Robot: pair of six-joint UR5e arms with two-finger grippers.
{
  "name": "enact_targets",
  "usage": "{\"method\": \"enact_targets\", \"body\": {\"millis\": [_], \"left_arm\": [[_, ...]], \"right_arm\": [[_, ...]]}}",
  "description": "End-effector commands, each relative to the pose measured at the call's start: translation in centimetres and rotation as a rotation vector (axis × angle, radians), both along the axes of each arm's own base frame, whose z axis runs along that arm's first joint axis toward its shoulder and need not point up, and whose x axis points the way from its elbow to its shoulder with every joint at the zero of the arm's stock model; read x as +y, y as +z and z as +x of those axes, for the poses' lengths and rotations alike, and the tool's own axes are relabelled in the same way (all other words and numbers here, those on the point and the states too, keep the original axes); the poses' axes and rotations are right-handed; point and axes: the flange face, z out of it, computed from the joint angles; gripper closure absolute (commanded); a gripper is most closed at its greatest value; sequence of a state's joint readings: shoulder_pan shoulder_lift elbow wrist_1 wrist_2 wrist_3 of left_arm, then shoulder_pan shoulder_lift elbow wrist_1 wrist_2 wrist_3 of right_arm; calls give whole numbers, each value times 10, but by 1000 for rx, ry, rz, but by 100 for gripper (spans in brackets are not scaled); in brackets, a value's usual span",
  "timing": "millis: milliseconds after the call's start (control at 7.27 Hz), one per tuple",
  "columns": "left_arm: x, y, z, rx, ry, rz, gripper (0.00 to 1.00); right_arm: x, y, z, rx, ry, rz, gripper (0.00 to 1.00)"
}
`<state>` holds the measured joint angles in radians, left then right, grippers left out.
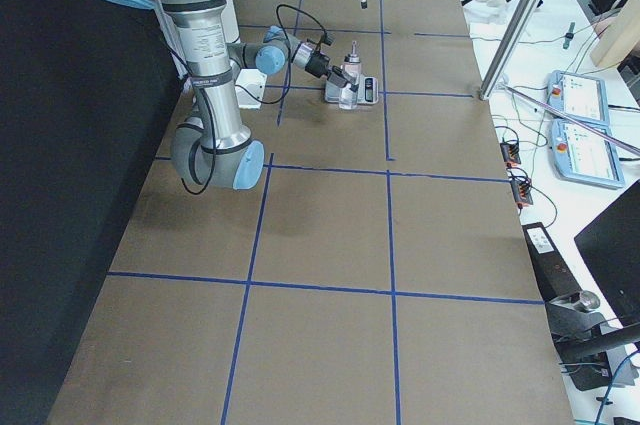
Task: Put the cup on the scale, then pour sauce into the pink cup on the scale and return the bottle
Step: 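Turn the bottle upright and carry it back with the right gripper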
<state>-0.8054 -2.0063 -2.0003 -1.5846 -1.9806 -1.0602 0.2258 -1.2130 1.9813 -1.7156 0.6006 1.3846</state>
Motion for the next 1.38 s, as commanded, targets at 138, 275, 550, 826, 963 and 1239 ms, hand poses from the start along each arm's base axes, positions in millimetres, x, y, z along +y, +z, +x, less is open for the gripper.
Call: {"method": "enact_targets", "body": {"millis": [138,275,550,826,963,1239], "left_arm": [[0,-1,1,3,-7,-7,16],[0,0,1,1,-8,-8,16],[0,0,1,1,-8,-8,16],[0,-2,1,4,-8,-6,16],[0,-3,1,5,-8,-5,16],[-1,-2,1,3,-9,-5,16]], "right_arm": [[-17,63,55,-231,41,-80,100],[-12,97,65,-384,66,-74,100],[-10,128,75,-392,73,-63,100],[-14,157,68,-339,110,-42,100],[-15,160,70,-328,123,-26,100],[-19,164,66,-300,156,18,100]]}}
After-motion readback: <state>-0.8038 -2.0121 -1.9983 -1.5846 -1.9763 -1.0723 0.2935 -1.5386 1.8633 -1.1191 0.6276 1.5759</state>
